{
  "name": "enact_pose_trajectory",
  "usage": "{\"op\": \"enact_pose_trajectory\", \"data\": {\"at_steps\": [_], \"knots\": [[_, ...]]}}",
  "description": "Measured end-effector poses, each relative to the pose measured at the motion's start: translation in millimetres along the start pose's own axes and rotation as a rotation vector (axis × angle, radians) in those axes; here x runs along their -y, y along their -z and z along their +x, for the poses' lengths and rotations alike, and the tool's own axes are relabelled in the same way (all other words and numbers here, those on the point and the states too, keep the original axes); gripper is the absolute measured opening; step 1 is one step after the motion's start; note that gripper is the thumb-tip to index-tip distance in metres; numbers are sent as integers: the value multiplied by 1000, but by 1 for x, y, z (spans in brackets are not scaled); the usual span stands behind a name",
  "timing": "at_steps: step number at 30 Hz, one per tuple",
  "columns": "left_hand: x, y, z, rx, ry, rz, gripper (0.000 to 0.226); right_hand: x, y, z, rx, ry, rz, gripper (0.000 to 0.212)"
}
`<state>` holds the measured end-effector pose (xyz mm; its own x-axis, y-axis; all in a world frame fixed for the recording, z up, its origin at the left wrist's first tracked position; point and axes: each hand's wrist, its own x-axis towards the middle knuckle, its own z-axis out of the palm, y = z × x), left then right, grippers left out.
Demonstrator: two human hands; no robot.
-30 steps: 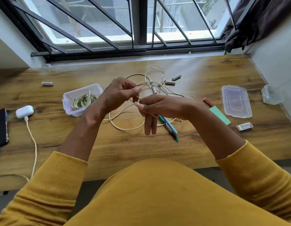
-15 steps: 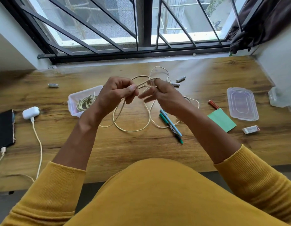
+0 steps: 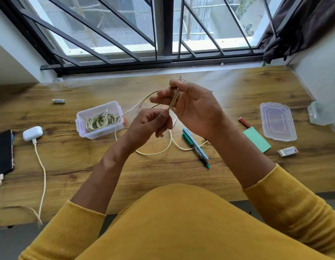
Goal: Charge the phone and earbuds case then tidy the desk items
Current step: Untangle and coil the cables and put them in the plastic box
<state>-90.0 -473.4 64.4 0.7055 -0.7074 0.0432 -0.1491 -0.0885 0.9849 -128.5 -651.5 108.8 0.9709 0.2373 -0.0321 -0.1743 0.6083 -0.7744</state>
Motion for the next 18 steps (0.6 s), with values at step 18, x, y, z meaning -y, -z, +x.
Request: {"op": "enact_pose_trajectory", "data": {"at_steps": [18], "knots": [[-12, 38, 15, -253, 118, 166, 71, 0, -3, -9, 527, -436, -757, 28]]}}
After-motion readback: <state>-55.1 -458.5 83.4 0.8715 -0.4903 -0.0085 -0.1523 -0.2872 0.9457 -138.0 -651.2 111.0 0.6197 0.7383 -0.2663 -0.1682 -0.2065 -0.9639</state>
